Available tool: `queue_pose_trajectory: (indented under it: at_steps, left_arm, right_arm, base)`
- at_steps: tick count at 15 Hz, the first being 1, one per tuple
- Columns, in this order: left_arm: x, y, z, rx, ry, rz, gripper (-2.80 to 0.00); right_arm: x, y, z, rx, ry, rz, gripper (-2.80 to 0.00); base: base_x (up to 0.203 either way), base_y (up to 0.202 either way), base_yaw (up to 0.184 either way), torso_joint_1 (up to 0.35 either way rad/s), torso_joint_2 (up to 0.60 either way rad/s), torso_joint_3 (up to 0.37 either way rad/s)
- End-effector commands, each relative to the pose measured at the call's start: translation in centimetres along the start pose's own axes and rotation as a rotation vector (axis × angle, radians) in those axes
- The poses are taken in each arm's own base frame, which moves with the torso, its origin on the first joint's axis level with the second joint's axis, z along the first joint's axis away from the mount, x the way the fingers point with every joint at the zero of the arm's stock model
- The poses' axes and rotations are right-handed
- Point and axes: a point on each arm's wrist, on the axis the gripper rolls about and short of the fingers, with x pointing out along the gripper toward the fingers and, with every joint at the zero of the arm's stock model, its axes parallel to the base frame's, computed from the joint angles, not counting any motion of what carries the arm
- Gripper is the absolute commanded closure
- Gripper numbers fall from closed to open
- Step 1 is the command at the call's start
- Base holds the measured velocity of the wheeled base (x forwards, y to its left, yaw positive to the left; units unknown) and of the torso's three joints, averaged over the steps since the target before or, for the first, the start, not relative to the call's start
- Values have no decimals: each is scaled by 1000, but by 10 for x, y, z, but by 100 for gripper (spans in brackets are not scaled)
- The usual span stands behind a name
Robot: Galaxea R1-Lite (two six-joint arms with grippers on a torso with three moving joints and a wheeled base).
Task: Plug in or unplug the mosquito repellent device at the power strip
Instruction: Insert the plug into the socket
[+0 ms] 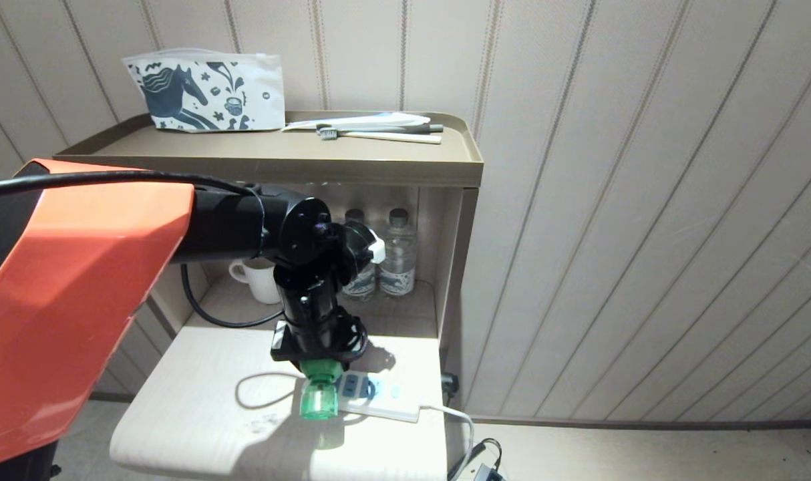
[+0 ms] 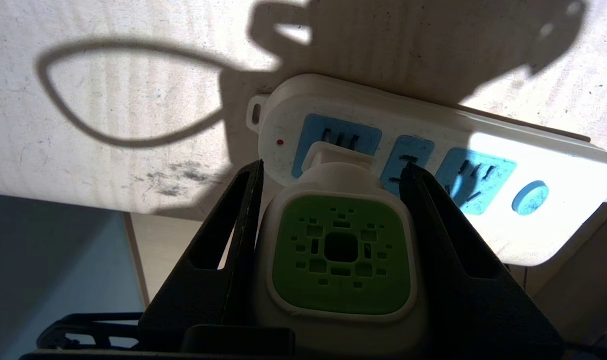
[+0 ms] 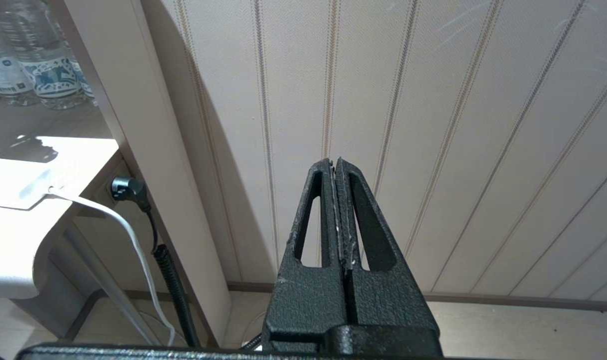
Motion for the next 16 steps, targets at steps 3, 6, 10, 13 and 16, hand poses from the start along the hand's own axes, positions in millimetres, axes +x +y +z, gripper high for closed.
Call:
queue_pose_trajectory:
  at_steps: [3,6,10,13,16]
  left_arm:
    - [-2,2,-1,-4,2,5,0]
    - [0,1,0,-5,-2,9,0]
    - [-2,1,0,-5,-3,8,0]
    - [0,1,0,-5,-2,9,0]
    - [2,0,0,-3,-2,10,0]
  right_arm:
    - [0,0,0,0,-1,1,0]
    - [0,0,0,0,-2,0,0]
    - [0,0,0,0,-1,1,0]
    - [0,0,0,0,0,0,0]
    - [0,0,0,0,0,1,0]
  base:
    - [0,0,0,0,0,0]
    - [0,0,0,0,0,0]
    - [0,0,0,0,0,0]
    - [0,0,0,0,0,0]
    - [0,0,0,0,0,0]
